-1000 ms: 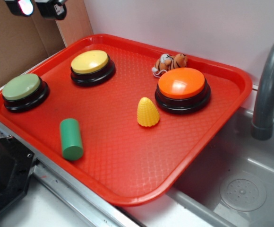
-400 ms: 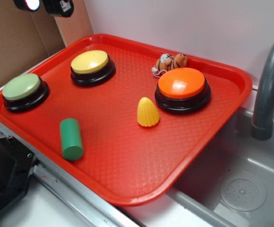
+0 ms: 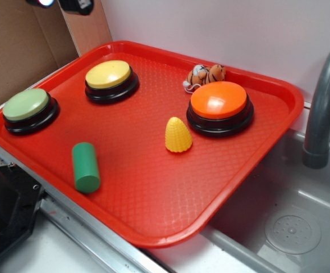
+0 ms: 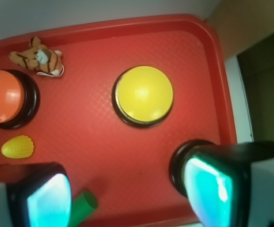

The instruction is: Push the yellow button.

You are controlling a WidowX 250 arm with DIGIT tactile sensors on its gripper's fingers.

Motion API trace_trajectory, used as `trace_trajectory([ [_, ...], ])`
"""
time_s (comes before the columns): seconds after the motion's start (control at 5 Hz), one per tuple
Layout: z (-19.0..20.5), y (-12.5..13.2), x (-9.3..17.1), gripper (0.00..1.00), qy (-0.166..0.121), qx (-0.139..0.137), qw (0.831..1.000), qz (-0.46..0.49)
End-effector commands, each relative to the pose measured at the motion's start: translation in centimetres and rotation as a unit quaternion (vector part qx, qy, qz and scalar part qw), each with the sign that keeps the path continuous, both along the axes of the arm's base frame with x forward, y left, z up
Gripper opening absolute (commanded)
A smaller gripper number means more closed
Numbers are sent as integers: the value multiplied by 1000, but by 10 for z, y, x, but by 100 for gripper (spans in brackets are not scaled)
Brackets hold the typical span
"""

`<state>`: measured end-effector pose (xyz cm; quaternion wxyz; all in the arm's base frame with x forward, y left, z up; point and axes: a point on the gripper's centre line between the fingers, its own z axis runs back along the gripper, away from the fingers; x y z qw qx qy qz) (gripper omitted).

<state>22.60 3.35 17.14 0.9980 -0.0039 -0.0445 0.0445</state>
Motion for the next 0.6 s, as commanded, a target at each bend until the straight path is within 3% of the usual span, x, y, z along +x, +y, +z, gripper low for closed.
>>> trace_trajectory([
  [0.0,6,-29,13,100,-8,26,999,-44],
  [0.4,-7,-28,21,100,3,32,998,-47],
])
